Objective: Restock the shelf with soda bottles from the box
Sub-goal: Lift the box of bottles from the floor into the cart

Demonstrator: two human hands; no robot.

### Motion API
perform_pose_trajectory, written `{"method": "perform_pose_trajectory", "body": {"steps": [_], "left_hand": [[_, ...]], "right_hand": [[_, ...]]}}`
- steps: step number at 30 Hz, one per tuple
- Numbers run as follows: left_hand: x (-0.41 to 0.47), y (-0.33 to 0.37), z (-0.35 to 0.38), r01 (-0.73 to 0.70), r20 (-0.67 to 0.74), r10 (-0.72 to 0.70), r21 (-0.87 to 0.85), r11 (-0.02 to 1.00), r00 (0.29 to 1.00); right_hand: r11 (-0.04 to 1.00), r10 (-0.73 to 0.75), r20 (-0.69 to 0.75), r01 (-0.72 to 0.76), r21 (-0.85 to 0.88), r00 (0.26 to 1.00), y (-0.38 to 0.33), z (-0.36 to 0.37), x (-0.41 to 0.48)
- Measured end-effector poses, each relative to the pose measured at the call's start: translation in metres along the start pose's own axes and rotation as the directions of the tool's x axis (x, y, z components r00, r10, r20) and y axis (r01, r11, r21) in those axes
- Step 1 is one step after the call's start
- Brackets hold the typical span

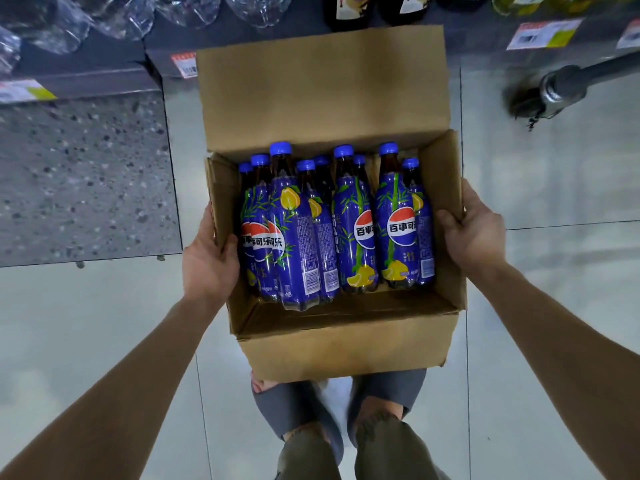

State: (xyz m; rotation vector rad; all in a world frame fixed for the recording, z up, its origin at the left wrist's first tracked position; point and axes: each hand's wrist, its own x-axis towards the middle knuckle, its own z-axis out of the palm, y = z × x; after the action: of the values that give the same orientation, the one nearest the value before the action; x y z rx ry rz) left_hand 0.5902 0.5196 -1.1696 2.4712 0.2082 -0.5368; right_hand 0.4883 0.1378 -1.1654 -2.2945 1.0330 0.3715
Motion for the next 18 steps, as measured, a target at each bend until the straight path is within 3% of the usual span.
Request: {"method": "perform_pose_trajectory", "body": {"steps": [6,18], "left_hand": [[-0.046,0.036,-0.056,0.029,0.007,-0.029,0.038,0.999,1.000],[-0.181,0.147,-0.250,0.025,-0.010,-0.025,-0.014,1.000,1.000]], "right_hand": [[1.000,-0.010,-0.006,0.010,-0.004,1.000,-0.021,-0.055,-0.047],[0.999,0.040,0.004,-0.040,0.013,0.999,-0.118,-0.264,-0.205]]}}
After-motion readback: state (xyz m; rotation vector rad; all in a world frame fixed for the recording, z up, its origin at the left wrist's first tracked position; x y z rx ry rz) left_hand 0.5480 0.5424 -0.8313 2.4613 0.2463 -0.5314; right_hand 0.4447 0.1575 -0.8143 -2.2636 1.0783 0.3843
